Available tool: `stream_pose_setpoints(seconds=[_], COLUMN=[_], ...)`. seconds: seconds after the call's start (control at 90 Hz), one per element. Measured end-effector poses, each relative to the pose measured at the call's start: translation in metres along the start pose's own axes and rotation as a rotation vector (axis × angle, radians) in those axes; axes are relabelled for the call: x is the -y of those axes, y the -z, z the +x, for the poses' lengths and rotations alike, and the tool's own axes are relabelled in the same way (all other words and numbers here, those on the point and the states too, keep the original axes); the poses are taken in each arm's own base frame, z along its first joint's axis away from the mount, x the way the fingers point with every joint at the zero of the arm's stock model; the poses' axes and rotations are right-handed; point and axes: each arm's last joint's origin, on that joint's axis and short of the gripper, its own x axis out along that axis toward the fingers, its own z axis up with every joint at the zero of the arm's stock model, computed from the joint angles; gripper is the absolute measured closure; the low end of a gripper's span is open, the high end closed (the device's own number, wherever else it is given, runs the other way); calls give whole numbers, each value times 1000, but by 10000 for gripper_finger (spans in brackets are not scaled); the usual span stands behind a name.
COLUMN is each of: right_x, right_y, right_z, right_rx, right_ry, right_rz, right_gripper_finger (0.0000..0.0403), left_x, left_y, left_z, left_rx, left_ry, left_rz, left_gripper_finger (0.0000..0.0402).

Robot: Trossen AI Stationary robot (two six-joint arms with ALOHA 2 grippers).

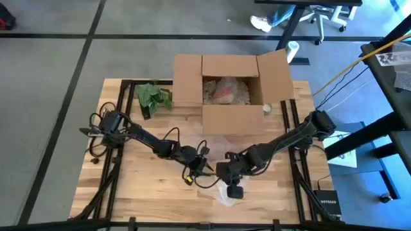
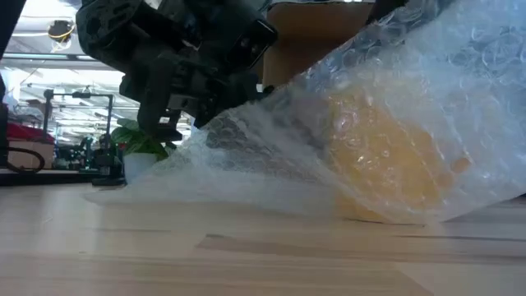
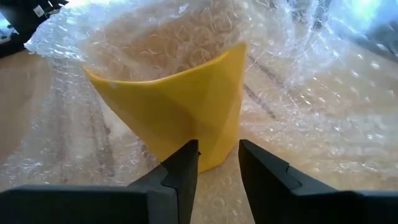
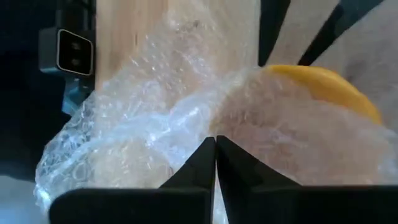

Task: Wrap mug
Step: Wrap the yellow mug with the bubble wrap

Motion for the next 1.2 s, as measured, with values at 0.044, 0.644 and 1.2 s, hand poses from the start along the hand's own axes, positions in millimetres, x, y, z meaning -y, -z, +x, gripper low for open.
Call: stream_pose_setpoints(seconds=[0.044, 0.644, 1.2], right_x=[4, 42, 42], right_y=[0, 4, 8], right_z=[4, 41, 46], right_rx=[5, -31, -154], right_ry=[-37, -95, -110], right_rz=[-5, 15, 18], right_gripper_finger=[403, 403, 403], left_x=[0, 4, -3], left_y=[0, 5, -1], left_z=[0, 0, 29], left_rx=[-3, -38, 58], left_ry=[2, 70, 78], left_rz=[7, 29, 111], left_gripper_finger=[302, 302, 302])
